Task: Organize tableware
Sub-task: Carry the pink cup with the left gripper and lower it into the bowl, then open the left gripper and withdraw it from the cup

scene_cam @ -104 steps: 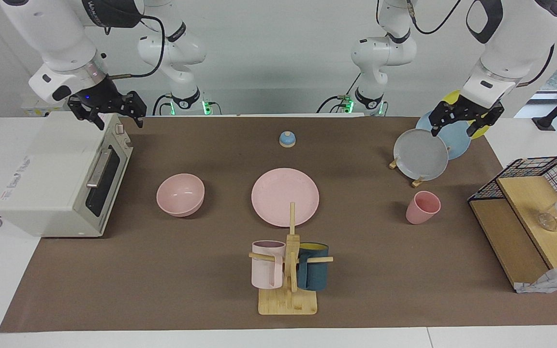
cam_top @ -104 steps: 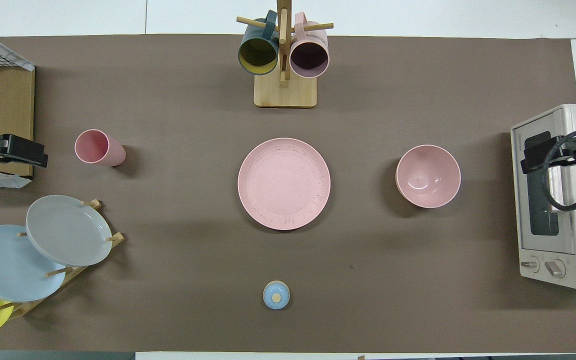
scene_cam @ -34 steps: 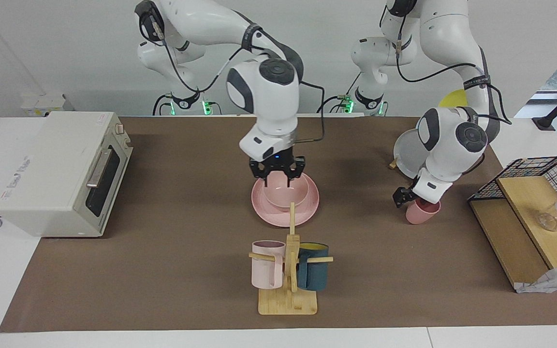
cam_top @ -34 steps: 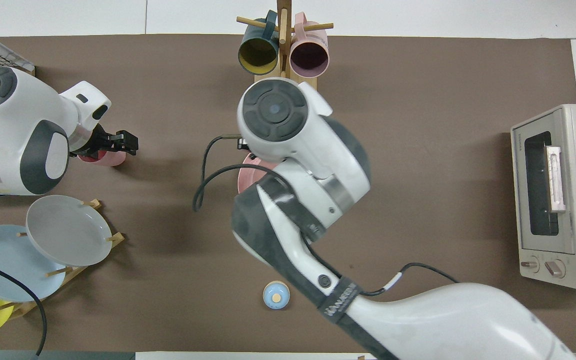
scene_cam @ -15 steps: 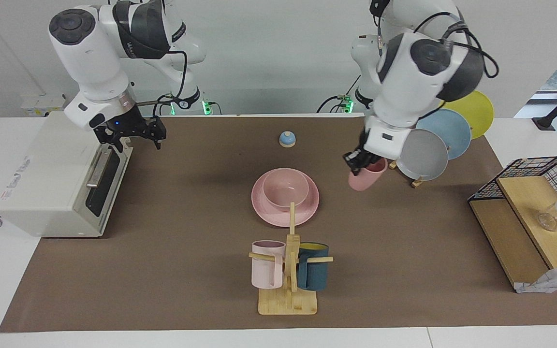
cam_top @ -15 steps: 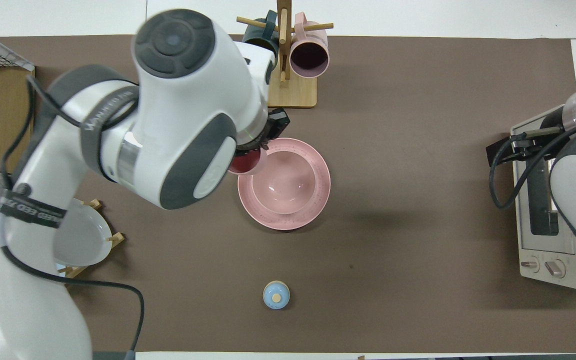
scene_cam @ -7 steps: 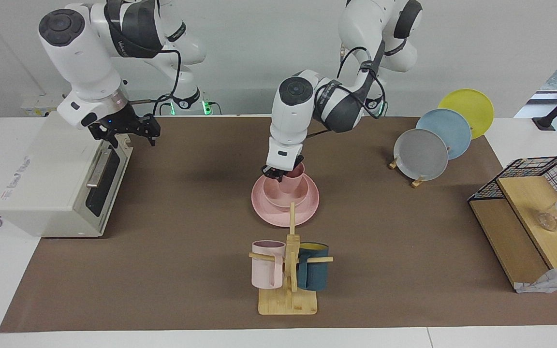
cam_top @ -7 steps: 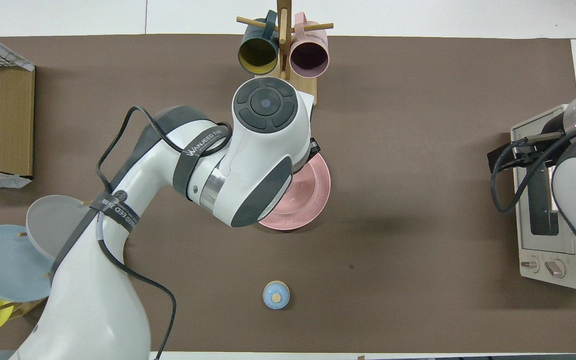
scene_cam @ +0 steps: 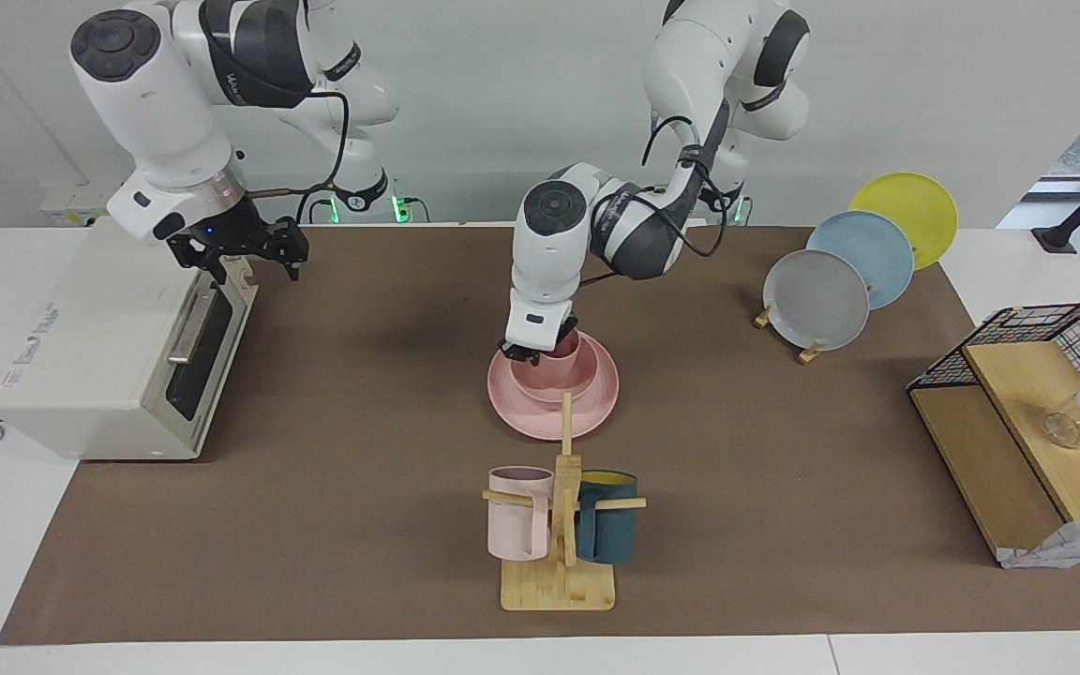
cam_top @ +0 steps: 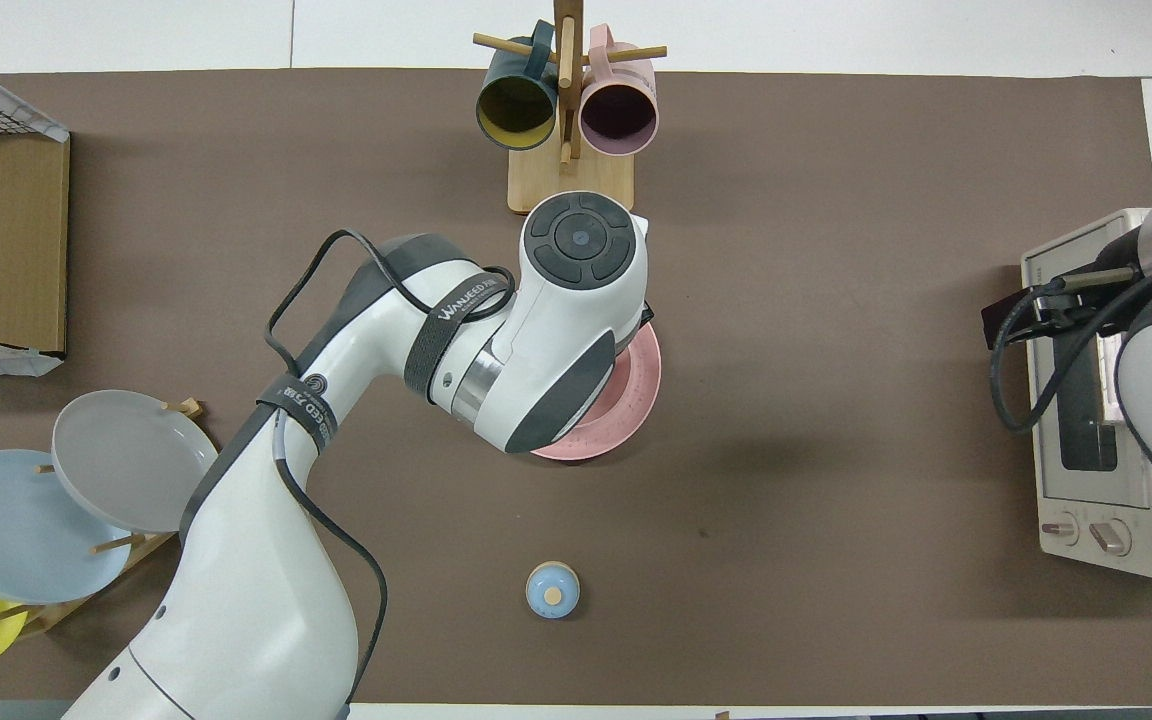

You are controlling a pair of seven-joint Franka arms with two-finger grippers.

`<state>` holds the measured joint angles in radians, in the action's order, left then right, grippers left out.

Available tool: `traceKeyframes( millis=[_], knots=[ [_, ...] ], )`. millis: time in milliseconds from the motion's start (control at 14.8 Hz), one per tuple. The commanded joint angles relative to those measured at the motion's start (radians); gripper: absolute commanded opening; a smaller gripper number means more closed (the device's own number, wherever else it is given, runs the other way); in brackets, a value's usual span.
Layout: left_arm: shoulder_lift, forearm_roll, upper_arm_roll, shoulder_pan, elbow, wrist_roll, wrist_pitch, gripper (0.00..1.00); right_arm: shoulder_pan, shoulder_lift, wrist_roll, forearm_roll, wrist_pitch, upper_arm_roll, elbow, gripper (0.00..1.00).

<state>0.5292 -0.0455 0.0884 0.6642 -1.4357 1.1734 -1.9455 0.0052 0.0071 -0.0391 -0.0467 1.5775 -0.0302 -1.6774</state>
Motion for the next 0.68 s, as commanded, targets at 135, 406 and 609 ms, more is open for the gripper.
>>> traceKeyframes(
  millis=[135, 406, 609],
  knots=[
    [-0.011, 0.064, -0.016, 0.017, -0.008, 0.012, -0.006, 1.00, -0.025, -0.012, -0.035, 0.021, 0.000, -0.007, 0.002, 1.00],
    [-0.135, 0.062, -0.021, -0.064, -0.009, -0.055, 0.091, 1.00, -0.034, 0.016, -0.027, 0.021, -0.094, -0.007, 0.080, 1.00],
    [-0.257, 0.053, -0.024, -0.156, -0.006, -0.144, 0.212, 1.00, -0.042, 0.016, -0.027, 0.024, -0.091, -0.005, 0.084, 1.00]
  ],
)
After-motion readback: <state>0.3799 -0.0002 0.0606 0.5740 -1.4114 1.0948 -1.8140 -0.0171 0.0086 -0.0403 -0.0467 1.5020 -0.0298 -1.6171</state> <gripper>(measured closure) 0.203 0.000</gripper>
